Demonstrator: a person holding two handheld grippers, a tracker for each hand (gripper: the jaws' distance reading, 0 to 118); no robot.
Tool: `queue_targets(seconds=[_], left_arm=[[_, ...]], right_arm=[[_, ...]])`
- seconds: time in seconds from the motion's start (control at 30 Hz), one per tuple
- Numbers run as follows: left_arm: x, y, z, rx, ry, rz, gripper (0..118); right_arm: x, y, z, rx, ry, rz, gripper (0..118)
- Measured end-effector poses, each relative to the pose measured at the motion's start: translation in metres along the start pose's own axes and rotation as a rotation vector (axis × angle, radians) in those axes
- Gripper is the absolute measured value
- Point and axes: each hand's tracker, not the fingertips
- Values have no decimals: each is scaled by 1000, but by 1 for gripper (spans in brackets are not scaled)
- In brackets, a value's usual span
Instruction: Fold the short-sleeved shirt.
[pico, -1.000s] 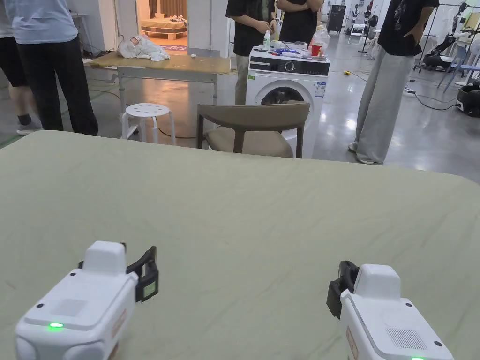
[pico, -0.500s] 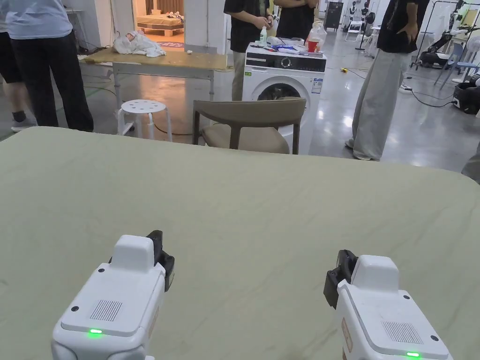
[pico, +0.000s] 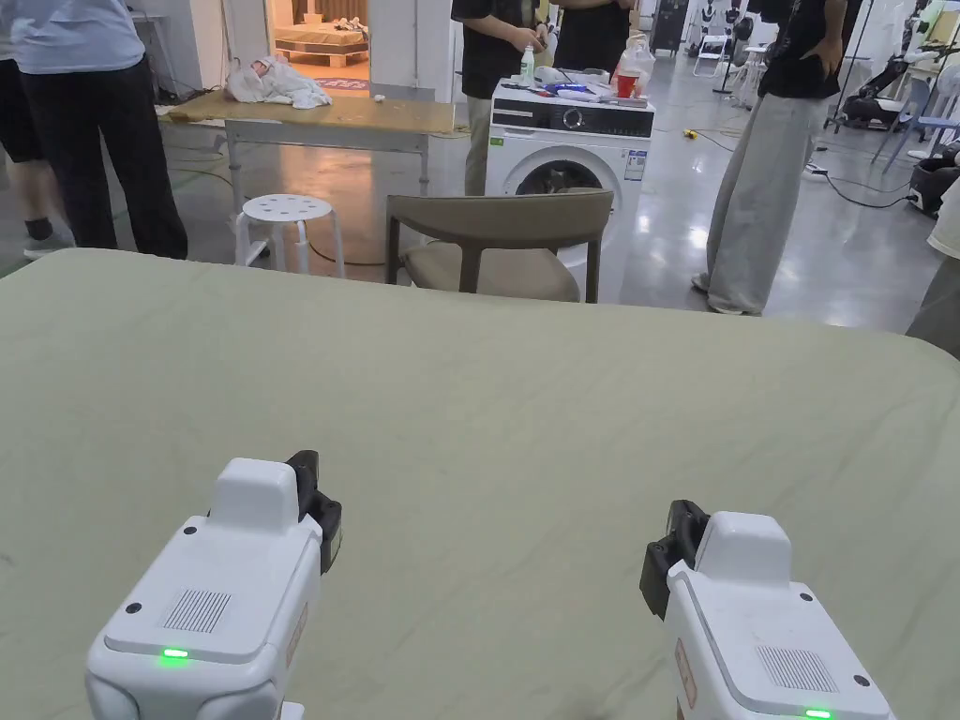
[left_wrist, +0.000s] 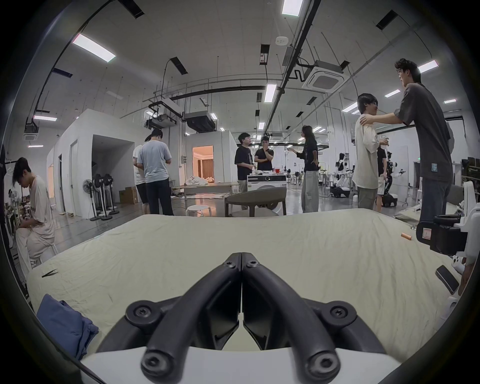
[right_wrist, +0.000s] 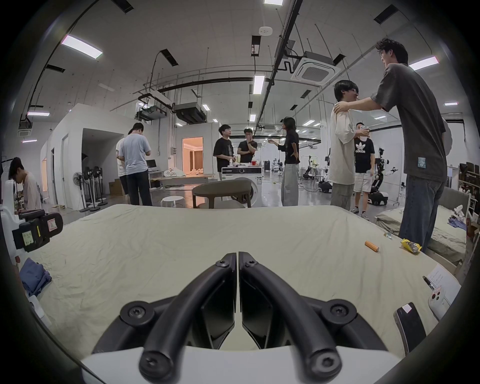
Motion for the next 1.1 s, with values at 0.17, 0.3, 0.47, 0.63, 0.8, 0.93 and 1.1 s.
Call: queue_targets(seconds=[0.17,0.3,0.47,0.63,0.8,0.93,1.1], left_arm=[[3,1,3,18,12,-11,18],[2,1,5,33,34,-19,67],[-2,2,7,47,65,-23,85],[-8,3,9,55,75,9,91],[-12,4,7,53,84,28,97],[-12,3,6,57,98,5,99],[-12,1,3,47,104,6,103]], right_arm=[[0,0,2,2,-16,15,12],[1,0,4,18,-32,22,71],[2,0,6,43,-62,35,79],[5,1,6,49,-58,12,83],[6,4,4,54,-53,9,89],[5,3,0,46,-68,22,92],[8,4,-4,33,-65,-2,96]])
